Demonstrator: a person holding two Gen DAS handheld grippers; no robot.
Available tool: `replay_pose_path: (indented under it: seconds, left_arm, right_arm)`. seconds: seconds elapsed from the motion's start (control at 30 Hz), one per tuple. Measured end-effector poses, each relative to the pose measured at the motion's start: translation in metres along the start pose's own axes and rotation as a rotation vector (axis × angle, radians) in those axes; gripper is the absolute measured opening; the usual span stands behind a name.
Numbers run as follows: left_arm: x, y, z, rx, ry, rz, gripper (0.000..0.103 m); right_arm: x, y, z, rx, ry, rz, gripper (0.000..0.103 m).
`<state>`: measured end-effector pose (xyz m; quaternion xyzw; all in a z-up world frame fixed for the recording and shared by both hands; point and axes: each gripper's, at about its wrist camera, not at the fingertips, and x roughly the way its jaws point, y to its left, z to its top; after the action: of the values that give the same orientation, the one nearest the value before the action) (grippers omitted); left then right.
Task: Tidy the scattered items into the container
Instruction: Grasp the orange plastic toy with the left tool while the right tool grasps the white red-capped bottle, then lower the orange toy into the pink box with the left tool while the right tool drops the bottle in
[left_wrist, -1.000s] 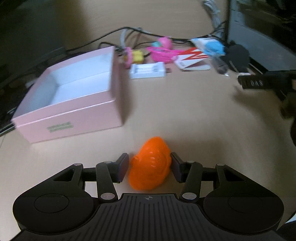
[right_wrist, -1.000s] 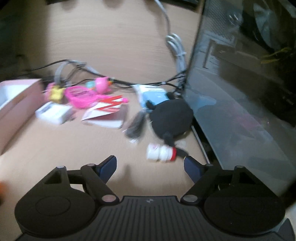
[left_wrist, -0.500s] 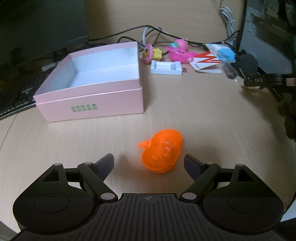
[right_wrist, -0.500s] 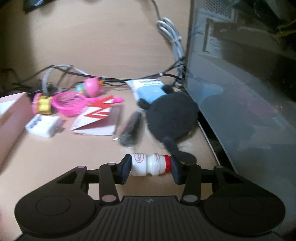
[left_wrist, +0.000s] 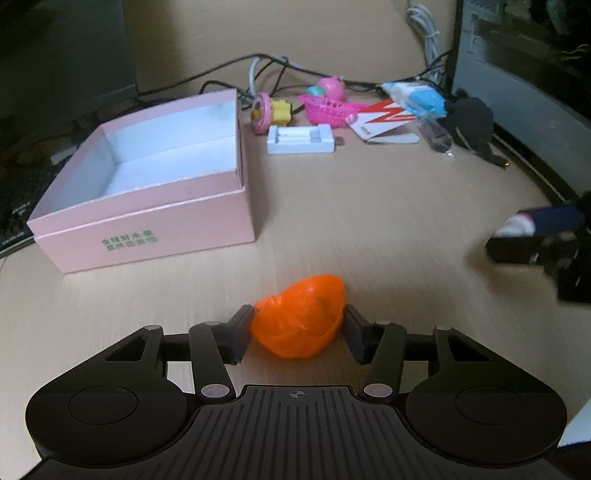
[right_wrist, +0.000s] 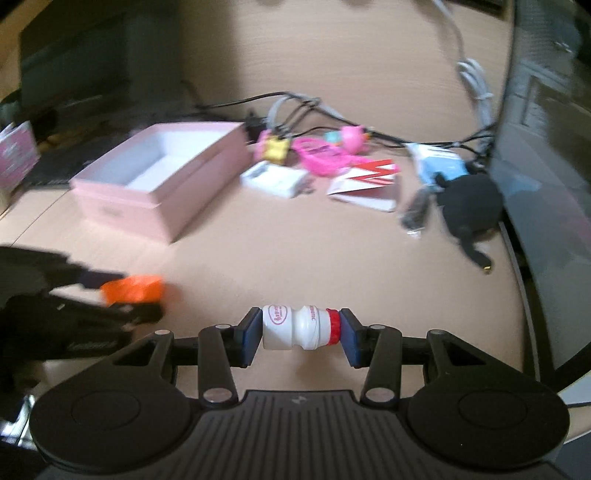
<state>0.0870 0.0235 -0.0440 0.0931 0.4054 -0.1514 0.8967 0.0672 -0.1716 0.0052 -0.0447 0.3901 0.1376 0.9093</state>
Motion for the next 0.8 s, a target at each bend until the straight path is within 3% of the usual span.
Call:
replay_pose_path:
  seconds: [0.3, 0.53, 0.67, 0.8]
  left_arm:
    - [-0.031, 0.05, -0.024, -0.027, -0.015, 0.006, 0.056]
    - [-0.062, 0.091, -0.034, -0.012, -0.034, 0.003, 0.056]
    - [-0.074, 0.118, -0.011, -0.012, -0.107, 0.018, 0.056]
    - [-0.084, 0.137, 0.044, 0.024, -0.286, 0.088, 0.057]
  right_arm:
    - [-0.001, 0.051, 0.002, -0.071, 0.038, 0.056, 0.044]
    - [-0.01, 0.096, 0.013, -0.145, 0.044, 0.225, 0.044]
    - [-0.01, 0.116, 0.043, -0.136, -0.005, 0.269, 0.044]
    - [-0.017, 0.118, 0.112, -0.061, -0.178, 0.258, 0.045]
